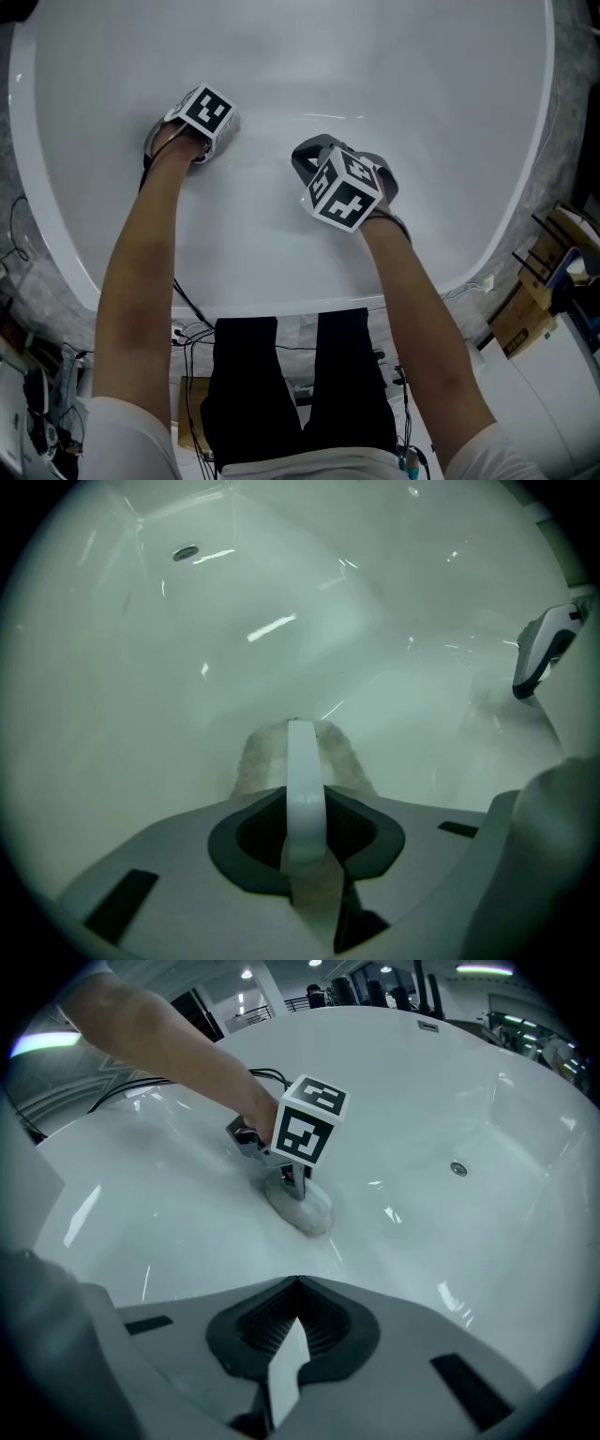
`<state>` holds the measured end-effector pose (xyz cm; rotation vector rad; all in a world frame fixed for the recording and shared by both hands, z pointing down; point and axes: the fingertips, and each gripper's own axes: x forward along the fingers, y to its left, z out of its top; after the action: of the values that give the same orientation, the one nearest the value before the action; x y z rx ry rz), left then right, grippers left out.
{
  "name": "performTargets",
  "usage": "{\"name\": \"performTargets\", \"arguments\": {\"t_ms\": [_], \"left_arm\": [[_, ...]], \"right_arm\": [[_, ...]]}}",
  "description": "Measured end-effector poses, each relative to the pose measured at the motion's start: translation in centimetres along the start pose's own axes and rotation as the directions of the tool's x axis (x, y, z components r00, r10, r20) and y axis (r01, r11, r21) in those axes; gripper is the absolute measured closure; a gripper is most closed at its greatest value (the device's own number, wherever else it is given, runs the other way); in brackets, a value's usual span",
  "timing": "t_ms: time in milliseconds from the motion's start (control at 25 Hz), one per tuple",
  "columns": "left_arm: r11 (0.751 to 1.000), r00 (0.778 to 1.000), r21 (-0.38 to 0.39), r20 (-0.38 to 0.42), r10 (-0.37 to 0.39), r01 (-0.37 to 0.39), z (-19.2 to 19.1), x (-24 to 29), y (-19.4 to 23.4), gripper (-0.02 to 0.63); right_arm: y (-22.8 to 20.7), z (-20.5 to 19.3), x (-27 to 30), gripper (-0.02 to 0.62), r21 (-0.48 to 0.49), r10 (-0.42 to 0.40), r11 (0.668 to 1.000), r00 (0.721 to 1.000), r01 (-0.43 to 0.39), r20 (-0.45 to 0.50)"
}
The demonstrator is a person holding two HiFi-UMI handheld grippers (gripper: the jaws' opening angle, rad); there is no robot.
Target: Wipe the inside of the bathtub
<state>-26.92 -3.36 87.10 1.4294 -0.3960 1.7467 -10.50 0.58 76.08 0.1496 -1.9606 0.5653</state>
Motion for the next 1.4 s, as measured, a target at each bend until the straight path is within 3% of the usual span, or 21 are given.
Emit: {"name": "performTargets", "arguments": {"t_ms": [280, 480, 920, 1400], "left_arm": [[0.999, 1.000, -0.035, -0.010, 0.015, -0.015, -2.1, -1.4, 0.1, 0.508], [0.999, 1.000, -0.032, -0.001, 0.030, -0.030, -3.1, -2.9, -1.0, 0.508], [0.997, 0.996, -0.076, 0.079, 0.035, -0.029, -7.0, -8.7, -2.9, 0.508], [0.994, 0.992, -0.088, 0.098, 0.077, -0.068, -12.9, -15.9, -5.9, 0.508]], "right_arm": [[0.7, 0.5, -1.4, 0.586, -0.015, -0.011, 1.000, 1.000, 0.011, 0.004], [1.9, 3.5, -2.5, 0.586, -0.030, -0.001, 1.000, 0.994, 0.004, 0.112], [8.4, 11.0, -4.5, 0.586, -0.180, 0.067, 0.983, 0.990, -0.044, 0.125], [14.1, 14.2, -9.9, 0.586, -0.185, 0.087, 0.981, 0.983, -0.057, 0.159]]}}
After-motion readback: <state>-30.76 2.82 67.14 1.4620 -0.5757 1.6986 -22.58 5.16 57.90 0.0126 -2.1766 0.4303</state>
